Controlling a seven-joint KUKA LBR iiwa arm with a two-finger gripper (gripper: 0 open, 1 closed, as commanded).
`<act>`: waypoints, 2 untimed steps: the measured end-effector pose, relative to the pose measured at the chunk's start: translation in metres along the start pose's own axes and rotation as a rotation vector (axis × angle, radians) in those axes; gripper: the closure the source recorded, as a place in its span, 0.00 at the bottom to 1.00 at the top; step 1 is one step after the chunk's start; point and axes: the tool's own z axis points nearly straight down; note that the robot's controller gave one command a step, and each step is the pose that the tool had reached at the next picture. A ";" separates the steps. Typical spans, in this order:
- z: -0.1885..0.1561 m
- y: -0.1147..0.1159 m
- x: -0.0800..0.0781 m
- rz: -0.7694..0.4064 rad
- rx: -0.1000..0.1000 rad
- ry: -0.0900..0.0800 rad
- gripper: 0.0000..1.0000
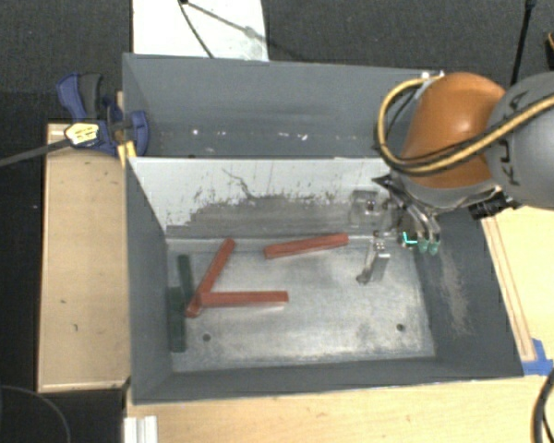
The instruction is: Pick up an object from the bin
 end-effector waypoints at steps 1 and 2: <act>0.027 0.086 0.004 -0.075 -0.004 -0.003 0.00; 0.086 0.066 0.002 -0.019 0.000 -0.003 0.00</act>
Offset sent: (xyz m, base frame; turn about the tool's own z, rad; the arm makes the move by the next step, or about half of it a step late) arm -0.0021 0.0803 -0.0258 -0.0664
